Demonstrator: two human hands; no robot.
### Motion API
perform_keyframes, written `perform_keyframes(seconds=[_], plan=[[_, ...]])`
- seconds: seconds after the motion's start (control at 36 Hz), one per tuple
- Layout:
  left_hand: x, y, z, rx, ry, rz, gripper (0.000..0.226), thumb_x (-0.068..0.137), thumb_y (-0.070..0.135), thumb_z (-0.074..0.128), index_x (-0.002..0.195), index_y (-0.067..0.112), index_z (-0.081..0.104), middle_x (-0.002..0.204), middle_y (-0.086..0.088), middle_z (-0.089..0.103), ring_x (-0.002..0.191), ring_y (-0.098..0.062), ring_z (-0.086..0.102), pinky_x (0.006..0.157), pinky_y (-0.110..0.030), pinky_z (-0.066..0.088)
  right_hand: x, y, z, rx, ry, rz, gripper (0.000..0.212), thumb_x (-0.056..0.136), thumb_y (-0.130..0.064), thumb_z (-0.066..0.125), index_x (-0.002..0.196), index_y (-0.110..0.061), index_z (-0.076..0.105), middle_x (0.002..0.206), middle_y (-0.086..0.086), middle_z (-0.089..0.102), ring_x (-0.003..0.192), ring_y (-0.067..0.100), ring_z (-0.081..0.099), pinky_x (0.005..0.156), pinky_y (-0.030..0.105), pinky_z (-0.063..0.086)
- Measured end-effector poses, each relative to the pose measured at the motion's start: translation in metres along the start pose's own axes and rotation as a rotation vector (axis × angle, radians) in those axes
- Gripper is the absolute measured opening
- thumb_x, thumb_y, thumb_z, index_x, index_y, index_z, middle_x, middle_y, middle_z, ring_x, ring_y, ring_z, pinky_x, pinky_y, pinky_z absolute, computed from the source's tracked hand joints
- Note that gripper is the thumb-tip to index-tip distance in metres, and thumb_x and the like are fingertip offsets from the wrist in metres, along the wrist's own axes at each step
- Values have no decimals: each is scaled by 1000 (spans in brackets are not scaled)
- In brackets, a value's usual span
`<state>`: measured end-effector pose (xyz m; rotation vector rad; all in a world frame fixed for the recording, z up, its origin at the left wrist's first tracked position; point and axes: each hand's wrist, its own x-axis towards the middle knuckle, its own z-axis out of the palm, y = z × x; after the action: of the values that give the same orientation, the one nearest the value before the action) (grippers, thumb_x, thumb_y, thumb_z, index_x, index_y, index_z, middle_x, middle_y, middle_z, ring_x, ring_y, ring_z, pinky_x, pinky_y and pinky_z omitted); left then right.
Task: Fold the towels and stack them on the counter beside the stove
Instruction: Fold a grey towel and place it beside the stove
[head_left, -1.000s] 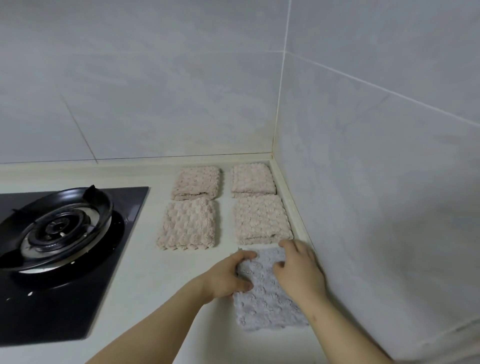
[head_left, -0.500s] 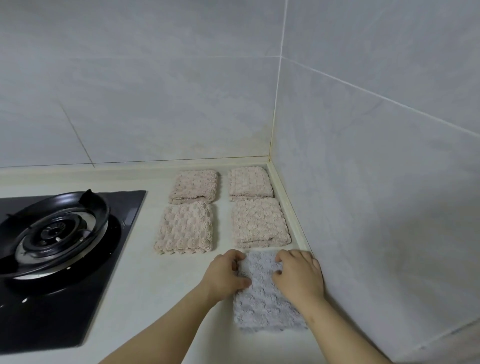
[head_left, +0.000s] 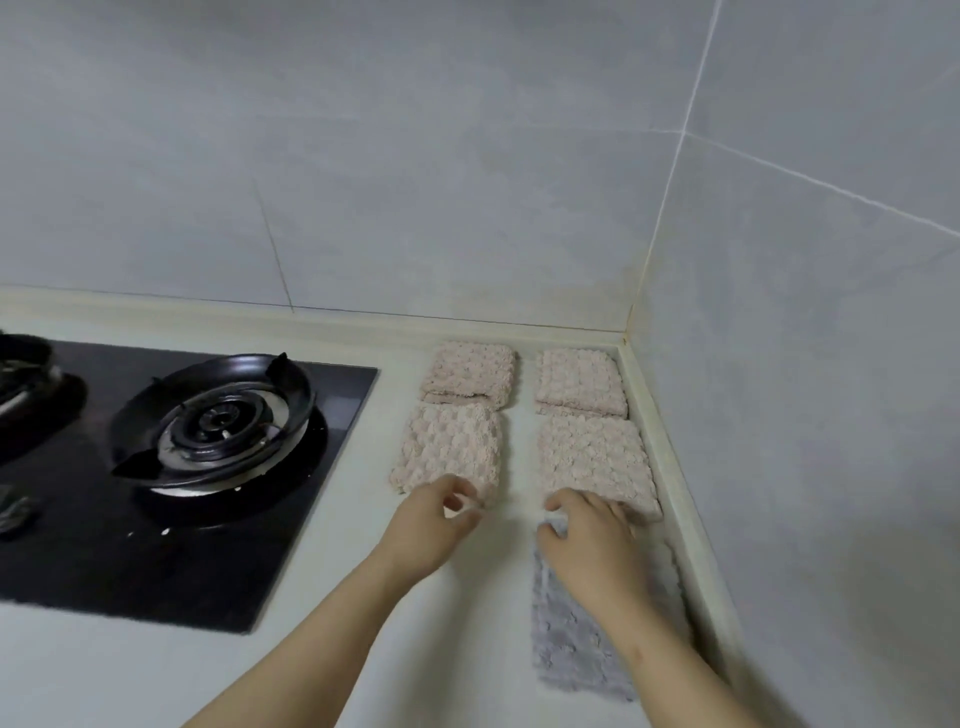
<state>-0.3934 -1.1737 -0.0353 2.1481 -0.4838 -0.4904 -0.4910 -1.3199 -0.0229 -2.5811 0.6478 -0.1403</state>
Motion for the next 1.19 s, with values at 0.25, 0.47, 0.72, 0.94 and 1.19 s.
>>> perform_keyframes(seconds=[0.25, 0.47, 0.72, 0.94, 1.19], plan=[[-46, -52, -101, -151, 386, -163, 24, 89, 20, 58, 111, 27, 53, 90, 6, 61, 84, -15, 63, 79, -31, 51, 18, -121, 56, 98, -178, -279, 28, 89, -22, 50, 116, -23, 57, 123, -2, 57, 117, 20, 47, 96, 27, 37], [-117, -144, -210, -178, 652, -352, 16, 91, 23, 55, 105, 30, 52, 86, 6, 62, 81, -12, 62, 77, -28, 51, -2, -274, 138, 167, -389, -561, 25, 90, -27, 51, 115, -24, 58, 119, -8, 56, 112, 16, 48, 95, 29, 41], [-236, -256, -351, -184, 914, -555, 13, 91, 25, 53, 101, 33, 54, 90, 8, 62, 80, -10, 62, 72, -24, 51, -85, -480, 244, 200, -700, -814, 25, 89, -24, 50, 113, -25, 58, 120, -9, 55, 116, 12, 48, 98, 27, 40], [-318, -340, -463, -151, 1021, -627, 12, 91, 23, 53, 96, 34, 55, 80, 12, 63, 75, -3, 61, 65, -14, 47, -138, -628, 311, 253, -825, -891, 21, 90, -22, 51, 110, -22, 59, 110, -8, 56, 107, 10, 51, 87, 19, 38], [-337, -418, -554, -244, 1112, -663, 8, 91, 23, 54, 93, 30, 56, 81, 7, 63, 71, -7, 61, 72, -26, 51, -141, -733, 379, 290, -895, -860, 19, 91, -20, 54, 109, -20, 60, 101, -9, 54, 96, 7, 49, 79, 18, 36]])
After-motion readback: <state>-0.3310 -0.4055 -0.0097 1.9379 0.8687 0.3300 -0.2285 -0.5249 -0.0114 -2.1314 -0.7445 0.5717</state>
